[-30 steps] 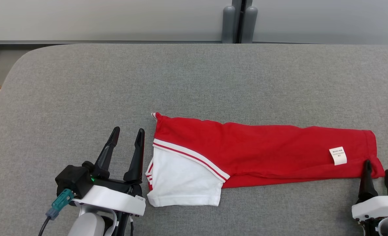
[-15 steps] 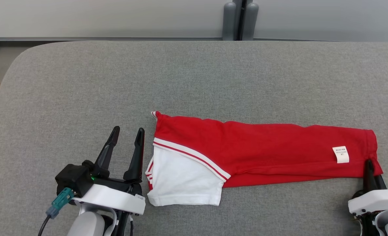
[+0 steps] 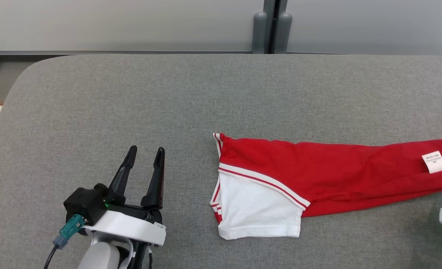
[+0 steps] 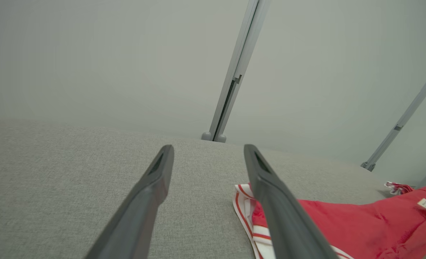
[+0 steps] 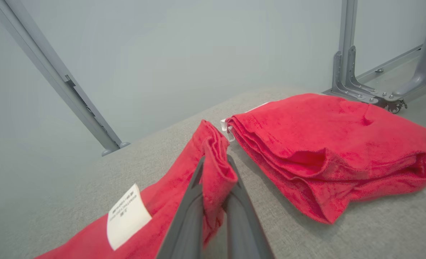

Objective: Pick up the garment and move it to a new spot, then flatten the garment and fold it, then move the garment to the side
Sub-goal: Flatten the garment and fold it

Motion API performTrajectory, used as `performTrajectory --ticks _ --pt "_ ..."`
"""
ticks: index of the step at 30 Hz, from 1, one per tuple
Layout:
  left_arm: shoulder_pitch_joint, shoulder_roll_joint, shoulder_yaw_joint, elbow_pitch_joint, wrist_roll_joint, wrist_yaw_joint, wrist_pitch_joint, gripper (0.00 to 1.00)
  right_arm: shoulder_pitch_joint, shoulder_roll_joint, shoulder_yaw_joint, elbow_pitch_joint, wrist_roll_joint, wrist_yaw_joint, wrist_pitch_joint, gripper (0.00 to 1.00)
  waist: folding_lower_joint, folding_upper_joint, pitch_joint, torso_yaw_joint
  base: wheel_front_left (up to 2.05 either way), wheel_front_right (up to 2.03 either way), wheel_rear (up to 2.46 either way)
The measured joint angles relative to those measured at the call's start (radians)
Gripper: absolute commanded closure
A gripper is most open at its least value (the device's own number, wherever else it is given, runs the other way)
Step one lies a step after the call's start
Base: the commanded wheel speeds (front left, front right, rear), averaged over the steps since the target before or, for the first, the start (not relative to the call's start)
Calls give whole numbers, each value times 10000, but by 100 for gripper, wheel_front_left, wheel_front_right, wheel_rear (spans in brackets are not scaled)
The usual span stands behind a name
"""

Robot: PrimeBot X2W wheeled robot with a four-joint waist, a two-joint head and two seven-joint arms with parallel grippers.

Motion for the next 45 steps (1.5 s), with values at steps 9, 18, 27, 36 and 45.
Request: performTrajectory --ticks 9,18,27,36,45 --pt "40 -8 79 92 -67 0 0 0 278 479 2429 -2579 157 -2 -2 100 0 0 -187 -38 0 0 0" --pt "8 0 276 138 -130 0 0 0 407 683 5762 -3950 698 -2 86 100 0 0 -314 10 0 0 0" --pt "10 -4 84 228 -290 0 0 0 45 1030 7827 -3568 961 -2 213 100 0 0 -283 352 0 0 0" --pt "-4 0 27 261 -508 0 0 0 -409 1455 8895 -1739 1104 -2 157 100 0 0 -136 923 0 0 0" --pt "20 2 -17 416 -658 0 0 0 -509 1680 10228 -874 1835 -2 81 0 1 0 -104 1269 0 0 0"
